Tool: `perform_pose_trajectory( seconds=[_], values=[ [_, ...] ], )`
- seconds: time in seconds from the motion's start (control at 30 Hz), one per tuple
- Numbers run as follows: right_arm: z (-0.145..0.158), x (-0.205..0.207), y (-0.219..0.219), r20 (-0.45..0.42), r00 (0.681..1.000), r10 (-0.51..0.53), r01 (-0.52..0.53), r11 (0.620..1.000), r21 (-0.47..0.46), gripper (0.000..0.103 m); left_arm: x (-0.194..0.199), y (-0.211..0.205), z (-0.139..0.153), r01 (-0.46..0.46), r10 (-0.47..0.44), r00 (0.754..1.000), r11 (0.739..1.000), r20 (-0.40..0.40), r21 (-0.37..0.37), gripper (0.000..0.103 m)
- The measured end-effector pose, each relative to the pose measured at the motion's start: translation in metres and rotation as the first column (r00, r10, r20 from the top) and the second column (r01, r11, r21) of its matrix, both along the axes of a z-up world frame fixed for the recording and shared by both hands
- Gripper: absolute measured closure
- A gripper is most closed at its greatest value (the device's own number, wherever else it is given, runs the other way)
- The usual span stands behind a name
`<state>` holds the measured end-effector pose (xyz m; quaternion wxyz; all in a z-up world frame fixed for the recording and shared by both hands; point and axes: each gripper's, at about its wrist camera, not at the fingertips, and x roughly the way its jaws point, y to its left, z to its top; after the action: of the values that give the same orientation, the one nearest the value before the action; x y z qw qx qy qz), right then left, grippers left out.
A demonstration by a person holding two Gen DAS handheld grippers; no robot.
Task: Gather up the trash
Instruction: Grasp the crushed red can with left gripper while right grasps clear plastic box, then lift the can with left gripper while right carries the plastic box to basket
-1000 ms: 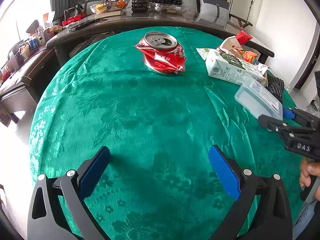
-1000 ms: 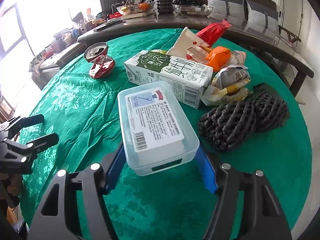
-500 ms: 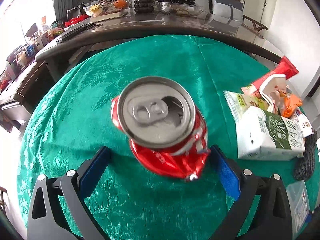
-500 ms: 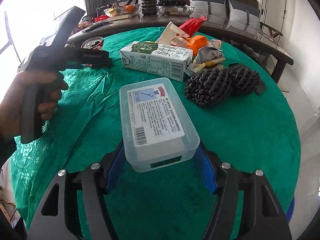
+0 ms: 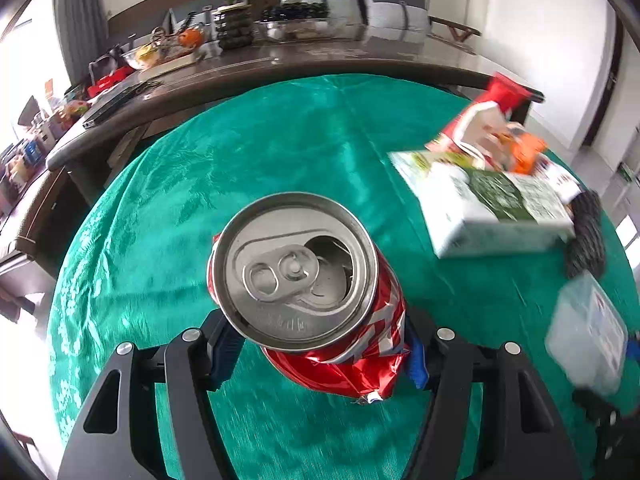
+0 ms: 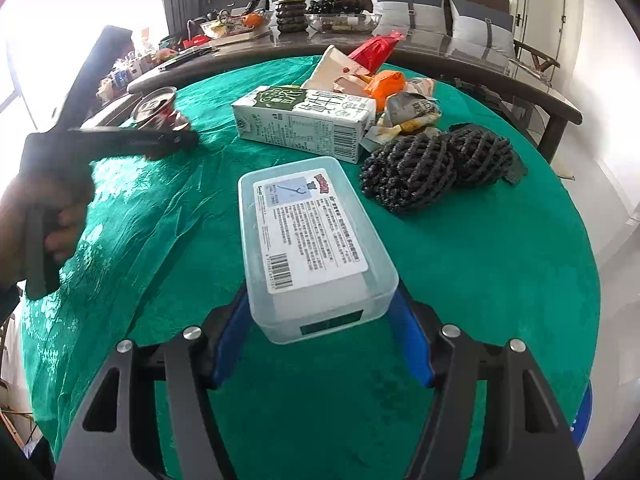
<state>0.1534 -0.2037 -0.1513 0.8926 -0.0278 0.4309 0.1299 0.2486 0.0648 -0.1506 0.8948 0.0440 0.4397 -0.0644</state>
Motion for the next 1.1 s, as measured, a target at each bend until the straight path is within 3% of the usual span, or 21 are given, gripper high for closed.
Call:
perform_pose_trajectory(
  seconds=[0.1, 0.2, 0.27, 0.33, 0.6, 1.1],
  values=[
    [0.001, 0.0, -0.002, 0.007, 0.998, -0.07, 0.07, 0.997, -0.029, 0.039, -0.045, -0.011, -0.003, 0.112, -0.114, 0.993, 0.993, -0.03, -0.044, 0.038],
    [0.001, -0.001, 0.011, -0.014, 1.0, -0.028, 0.028, 1.0, 0.002, 0.038, -0.078, -0.021, -0.005, 0.17, -0.17, 0.985, 0.985, -0.021, -0.018, 0.037],
    [0.001, 0.001, 0.02, -0.016, 1.0, 0.006, -0.006, 1.0, -0.004, 0.037, -0.088, -0.016, -0.005, 0.164, -0.165, 0.986, 0.986, -0.031, -0.035, 0.031],
    [-0.002, 0.005, 0.023, -0.028, 0.999, 0.024, -0.024, 1.0, -0.006, 0.027, -0.093, -0.005, -0.006, 0.122, -0.123, 0.992, 0.992, -0.031, -0.026, 0.016],
    [-0.005, 0.005, 0.024, -0.036, 0.998, 0.055, -0.056, 0.998, -0.005, 0.018, -0.1, 0.018, -0.012, 0.067, -0.068, 0.997, 0.997, -0.037, -0.022, 0.006],
    [-0.005, 0.003, 0.023, -0.034, 0.998, 0.056, -0.057, 0.998, -0.009, 0.018, -0.099, 0.017, -0.013, 0.033, -0.034, 0.999, 0.999, -0.029, -0.009, 0.004]
  ],
)
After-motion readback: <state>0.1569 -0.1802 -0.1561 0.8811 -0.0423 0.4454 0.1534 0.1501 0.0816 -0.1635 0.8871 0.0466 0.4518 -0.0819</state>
